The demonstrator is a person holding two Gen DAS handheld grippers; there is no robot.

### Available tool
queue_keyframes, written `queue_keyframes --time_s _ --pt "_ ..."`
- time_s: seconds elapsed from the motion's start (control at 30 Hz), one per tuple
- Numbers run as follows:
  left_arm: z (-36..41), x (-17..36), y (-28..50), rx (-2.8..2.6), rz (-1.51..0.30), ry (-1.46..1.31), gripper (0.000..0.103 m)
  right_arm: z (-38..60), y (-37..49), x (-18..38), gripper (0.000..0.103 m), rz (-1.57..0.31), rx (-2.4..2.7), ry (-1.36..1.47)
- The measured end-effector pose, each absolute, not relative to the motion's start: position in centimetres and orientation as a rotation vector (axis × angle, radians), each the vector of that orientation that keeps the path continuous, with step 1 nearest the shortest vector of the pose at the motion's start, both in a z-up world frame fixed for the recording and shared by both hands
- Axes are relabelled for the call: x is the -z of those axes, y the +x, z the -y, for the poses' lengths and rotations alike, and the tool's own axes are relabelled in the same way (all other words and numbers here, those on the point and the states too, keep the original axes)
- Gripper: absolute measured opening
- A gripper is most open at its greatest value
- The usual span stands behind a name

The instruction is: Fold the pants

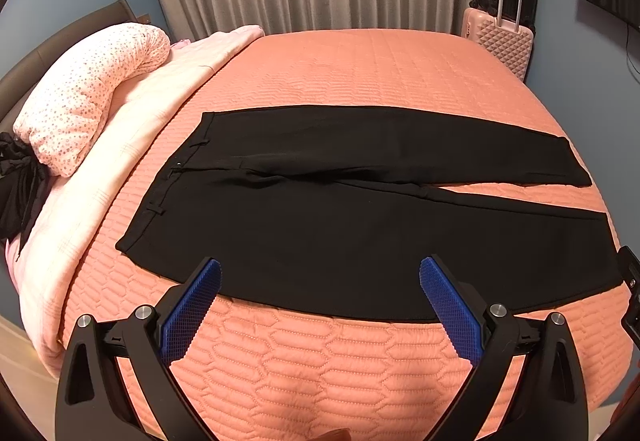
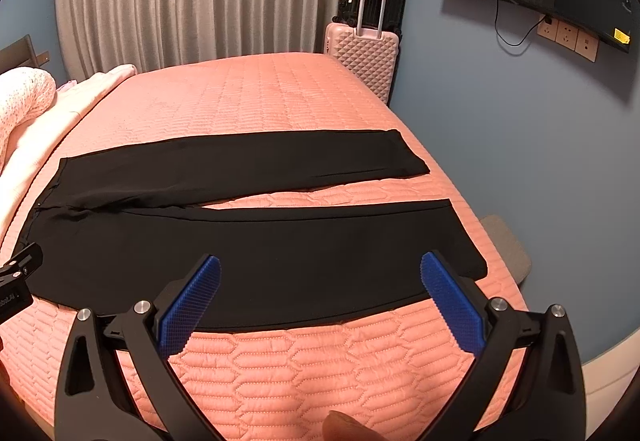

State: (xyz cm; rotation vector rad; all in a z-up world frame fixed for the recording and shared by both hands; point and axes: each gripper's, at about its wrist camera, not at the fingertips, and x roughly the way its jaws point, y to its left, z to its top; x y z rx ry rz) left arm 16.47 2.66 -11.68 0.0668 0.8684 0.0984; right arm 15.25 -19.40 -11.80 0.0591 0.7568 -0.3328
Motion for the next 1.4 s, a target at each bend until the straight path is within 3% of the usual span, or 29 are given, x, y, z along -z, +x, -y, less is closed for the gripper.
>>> queue_keyframes --time_s 0.63,0.77,0.83,0.93,1.03,1.33,1.4 --pt "-1.5 13.9 19.6 -0.086 -0.870 0.083 0.098 22.6 19.1 13.9 0.098 -0.738 0.328 0.031" --pt "-1.8 14.4 20.2 -0.052 -0.837 0.026 0.098 26.0 20.4 14.0 0.098 -0.548 0.371 -0.037" --pt "-2.1 14.7 20.8 -0.032 -0.840 -0.016 0.098 30.0 24.4 15.9 0.098 -0.733 0.297 0.049" --pt "-2.4 15.5 22.2 -0.007 -0.858 -0.077 0.098 37.2 28.0 16.7 0.098 -0.687 0.297 0.226" --pt "-2.3 16.4 23.6 -0.005 -0.849 -0.107 0.098 43.3 33.6 19.3 0.098 -0.796 0.342 0.228" --pt "0.6 19.7 25.9 -0.027 -0.817 0.037 0.098 49.0 40.5 25.7 0.098 -0.917 0.282 0.214" --pt "1.2 20.3 26.3 -0.004 -0.815 0.066 0.098 49.2 41.3 25.3 0.098 -0.865 0.249 0.204"
